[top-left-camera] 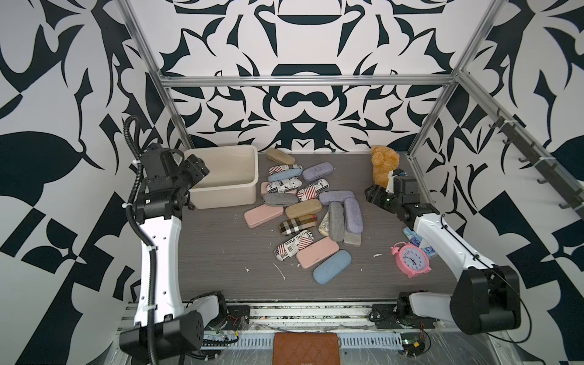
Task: Put the glasses cases into the storage boxes
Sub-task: Adjust the storage box at the center of the board.
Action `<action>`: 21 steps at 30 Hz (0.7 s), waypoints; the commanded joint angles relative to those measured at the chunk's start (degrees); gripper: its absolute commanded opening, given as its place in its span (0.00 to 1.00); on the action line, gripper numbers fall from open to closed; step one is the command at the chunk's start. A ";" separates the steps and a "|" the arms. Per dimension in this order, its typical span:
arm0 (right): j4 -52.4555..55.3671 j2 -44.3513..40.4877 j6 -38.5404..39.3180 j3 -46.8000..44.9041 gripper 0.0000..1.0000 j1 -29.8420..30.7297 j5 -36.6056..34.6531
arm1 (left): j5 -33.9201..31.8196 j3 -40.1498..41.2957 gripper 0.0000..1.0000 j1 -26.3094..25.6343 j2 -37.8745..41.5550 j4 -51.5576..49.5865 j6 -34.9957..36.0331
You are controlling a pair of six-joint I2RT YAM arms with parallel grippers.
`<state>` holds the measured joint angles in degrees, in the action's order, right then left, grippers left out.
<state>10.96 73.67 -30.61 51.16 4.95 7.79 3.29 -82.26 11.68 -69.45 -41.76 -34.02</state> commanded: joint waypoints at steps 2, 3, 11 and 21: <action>-0.67 -0.67 0.33 -0.39 0.74 0.75 0.76 | 10.25 5.99 0.73 0.23 -0.90 -3.11 -15.75; -0.84 -0.46 0.38 -0.40 0.75 1.00 0.84 | 10.49 10.78 0.73 -0.21 0.71 0.40 -19.98; -1.38 0.52 0.64 -0.58 0.77 2.40 0.07 | 6.49 17.08 0.90 -0.96 -1.77 5.48 -30.89; -0.90 0.52 1.43 -0.75 0.78 3.47 -0.88 | 5.55 5.98 0.86 -1.49 -17.49 3.44 -31.09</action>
<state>10.90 74.83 -29.98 50.50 8.03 7.75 9.85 -73.67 10.48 -84.53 -35.66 -63.64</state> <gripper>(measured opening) 0.775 0.864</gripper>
